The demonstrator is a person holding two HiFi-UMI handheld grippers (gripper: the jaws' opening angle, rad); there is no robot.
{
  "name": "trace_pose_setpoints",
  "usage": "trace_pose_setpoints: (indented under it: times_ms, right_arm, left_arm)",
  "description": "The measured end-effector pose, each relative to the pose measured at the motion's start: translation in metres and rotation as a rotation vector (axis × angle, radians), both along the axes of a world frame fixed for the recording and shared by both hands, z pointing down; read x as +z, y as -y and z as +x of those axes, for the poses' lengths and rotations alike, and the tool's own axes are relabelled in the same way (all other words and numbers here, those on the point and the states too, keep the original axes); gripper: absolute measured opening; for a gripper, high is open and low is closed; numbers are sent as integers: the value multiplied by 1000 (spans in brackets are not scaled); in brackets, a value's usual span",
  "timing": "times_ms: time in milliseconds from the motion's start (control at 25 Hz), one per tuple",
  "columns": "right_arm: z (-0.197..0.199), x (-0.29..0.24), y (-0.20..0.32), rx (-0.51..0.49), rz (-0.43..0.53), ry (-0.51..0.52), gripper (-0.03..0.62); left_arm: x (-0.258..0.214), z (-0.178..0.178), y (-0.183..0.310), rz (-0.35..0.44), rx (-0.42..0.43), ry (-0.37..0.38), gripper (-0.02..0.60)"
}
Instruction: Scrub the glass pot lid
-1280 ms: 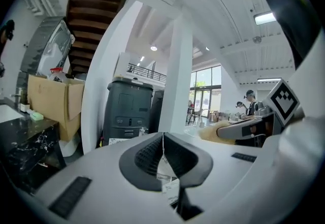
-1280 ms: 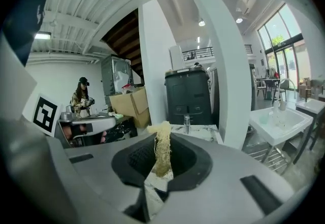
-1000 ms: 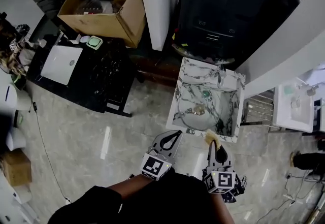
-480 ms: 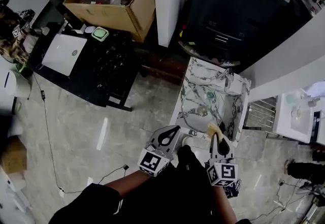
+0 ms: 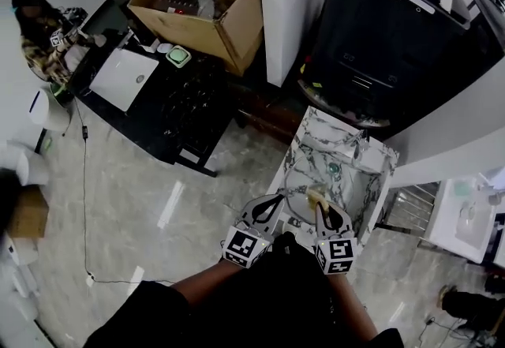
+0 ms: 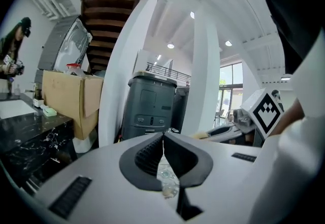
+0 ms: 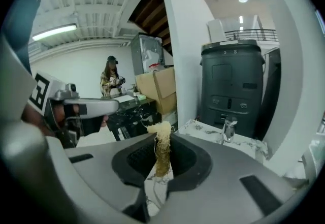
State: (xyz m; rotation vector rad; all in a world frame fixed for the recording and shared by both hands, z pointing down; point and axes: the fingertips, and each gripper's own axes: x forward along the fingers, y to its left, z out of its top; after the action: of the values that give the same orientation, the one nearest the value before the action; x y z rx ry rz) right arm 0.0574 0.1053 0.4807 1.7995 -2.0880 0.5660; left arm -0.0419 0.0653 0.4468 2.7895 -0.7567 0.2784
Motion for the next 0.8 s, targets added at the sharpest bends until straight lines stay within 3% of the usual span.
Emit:
trace_pose_setpoints:
  times_ms: [400,640,800]
  right_arm:
    - [3,85,27,-285,-136,8,60]
    - [0,134,37,-399,-188,-22,60]
    - [-5,166,40,-464,-255,-22,60]
  left_arm:
    - [37,26,10,-26,-140,43,17]
    - [61,36,10,-70,-120,66,17]
    - [79,38,14,-82,-157,76,17]
